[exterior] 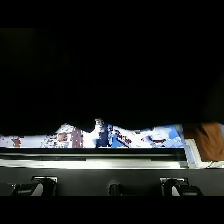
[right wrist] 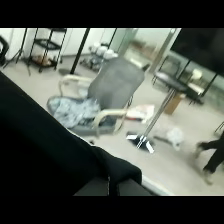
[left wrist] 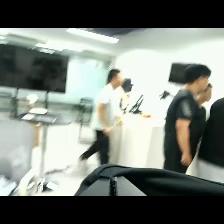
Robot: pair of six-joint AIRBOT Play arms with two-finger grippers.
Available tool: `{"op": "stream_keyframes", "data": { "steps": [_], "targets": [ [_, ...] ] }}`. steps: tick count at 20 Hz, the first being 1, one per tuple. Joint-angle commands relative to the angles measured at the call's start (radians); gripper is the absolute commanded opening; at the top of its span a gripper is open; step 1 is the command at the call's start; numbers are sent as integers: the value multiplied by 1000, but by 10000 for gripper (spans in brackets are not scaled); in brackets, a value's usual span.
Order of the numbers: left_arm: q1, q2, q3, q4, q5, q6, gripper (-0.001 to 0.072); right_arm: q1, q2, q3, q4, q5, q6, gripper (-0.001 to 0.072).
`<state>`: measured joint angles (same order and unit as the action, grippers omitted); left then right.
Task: Fold the shirts.
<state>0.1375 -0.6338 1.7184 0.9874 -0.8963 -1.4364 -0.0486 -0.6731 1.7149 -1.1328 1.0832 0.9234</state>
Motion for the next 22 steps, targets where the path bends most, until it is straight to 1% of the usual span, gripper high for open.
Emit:
{"op": "stream_keyframes", "data": {
  "steps": [1,3,4,5,7,9,10,12,14,16,18,20,21,22],
  "targets": [
    [2,-41,-31,140,-164,-35,24,0,-74,1,-24,123,19,46],
    [2,-104,-130,151,-251,-33,24,0,-232,1,-23,229,13,47],
    [2,-141,-204,153,-260,-29,24,0,-321,-1,-25,251,-22,47],
    [2,-178,-278,169,-247,-30,25,0,-418,-8,-23,252,-31,47],
    [2,-280,-417,211,-169,-27,25,13,-650,-13,-11,213,-29,47],
    [2,-413,-497,213,-60,2,26,50,-868,-13,22,124,-24,47],
    [2,-489,-504,213,-12,9,26,65,-957,-13,63,81,-19,47],
    [3,-620,-492,214,60,8,26,72,-1090,-13,195,-18,-16,48],
    [3,-725,-471,214,95,8,26,71,-1164,-13,317,-124,32,49],
    [2,-798,-461,209,103,7,27,71,-1194,-13,379,-188,35,49],
    [-2,-851,-462,151,81,7,27,73,-1201,-13,377,-199,34,49],
    [-18,-883,-462,130,54,1,27,74,-1201,-13,374,-199,34,49],
    [-23,-884,-462,129,47,-19,30,74,-1198,-12,380,-187,35,75],
    [-21,-877,-456,118,29,-40,93,67,-1187,-10,389,-153,37,239]
  ]
}}
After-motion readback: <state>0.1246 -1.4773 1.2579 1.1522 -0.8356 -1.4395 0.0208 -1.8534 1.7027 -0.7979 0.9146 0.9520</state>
